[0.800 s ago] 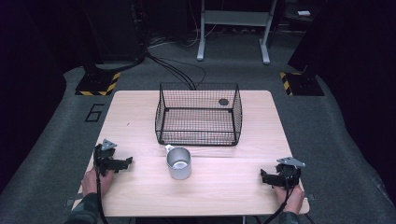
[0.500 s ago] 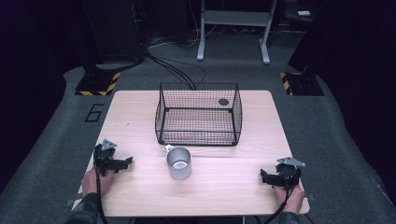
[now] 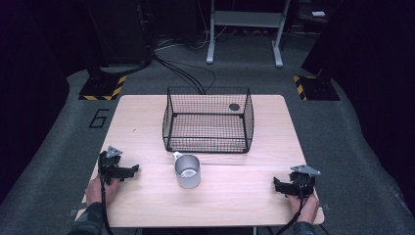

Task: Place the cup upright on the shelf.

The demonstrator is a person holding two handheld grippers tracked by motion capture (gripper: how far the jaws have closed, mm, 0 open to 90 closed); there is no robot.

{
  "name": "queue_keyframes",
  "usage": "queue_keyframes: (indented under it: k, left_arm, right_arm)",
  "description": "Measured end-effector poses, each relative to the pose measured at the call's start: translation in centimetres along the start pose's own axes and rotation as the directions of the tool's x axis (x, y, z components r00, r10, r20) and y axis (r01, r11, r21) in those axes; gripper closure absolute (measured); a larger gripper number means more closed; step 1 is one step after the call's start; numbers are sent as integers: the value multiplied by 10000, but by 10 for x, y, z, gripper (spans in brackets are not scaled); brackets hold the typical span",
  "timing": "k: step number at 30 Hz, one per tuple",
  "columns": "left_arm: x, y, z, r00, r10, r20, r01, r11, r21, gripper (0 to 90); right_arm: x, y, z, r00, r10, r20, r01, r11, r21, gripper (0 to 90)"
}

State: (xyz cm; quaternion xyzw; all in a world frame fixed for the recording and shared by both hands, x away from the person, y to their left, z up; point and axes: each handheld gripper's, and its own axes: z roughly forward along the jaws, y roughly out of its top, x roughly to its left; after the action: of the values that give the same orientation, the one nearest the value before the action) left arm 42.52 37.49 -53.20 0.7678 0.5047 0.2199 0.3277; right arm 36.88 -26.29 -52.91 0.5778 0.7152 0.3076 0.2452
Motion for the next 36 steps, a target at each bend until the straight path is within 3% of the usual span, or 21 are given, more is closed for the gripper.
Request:
queue_keyframes:
  k: [3, 8, 10, 14, 18, 25, 30, 33, 36]
  left_arm:
    - [0, 0, 0, 10000, -7, -15, 7, 10000, -23, 3]
    - [0, 0, 0, 10000, 10, -17, -10, 10000, 17, 3]
    - [0, 0, 0, 10000, -8, -17, 8, 10000, -24, 2]
    - [0, 0, 0, 10000, -7, -20, 7, 10000, -20, 3]
    - [-1, 0, 0, 10000, -89, -6, 89, 10000, -39, 3]
    - [-1, 0, 0, 10000, -79, 0, 79, 10000, 0, 3]
    - [-1, 0, 0, 10000, -78, 3, 78, 10000, 10, 3]
    - [-1, 0, 0, 10000, -88, -6, 88, 10000, -28, 2]
    - [-1, 0, 0, 10000, -79, -2, 79, 10000, -9, 3]
  right_arm:
    - [-1, 3, 1, 9999, 98, -87, -96, 9997, 206, 5]
    - [6, 11, -8, 9997, 196, -119, -195, 9998, 105, 2]
    - [12, 16, -14, 9993, 165, -334, -167, 9999, -42, 3]
    - [23, 24, -22, 9987, -276, -427, 272, 9996, -100, 5]
    - [37, 32, -31, 9969, -366, -700, 360, 9993, -101, 6]
    - [60, 45, -46, 9888, -1007, -1102, 983, 9948, -270, 10]
    - [74, 50, -56, 9805, -1243, -1522, 1172, 9916, -545, 11]
    - [79, 53, -59, 9719, -908, -2170, 769, 9945, -716, 9]
    - [86, 55, -61, 9688, -1253, -2136, 1116, 9909, -751, 9]
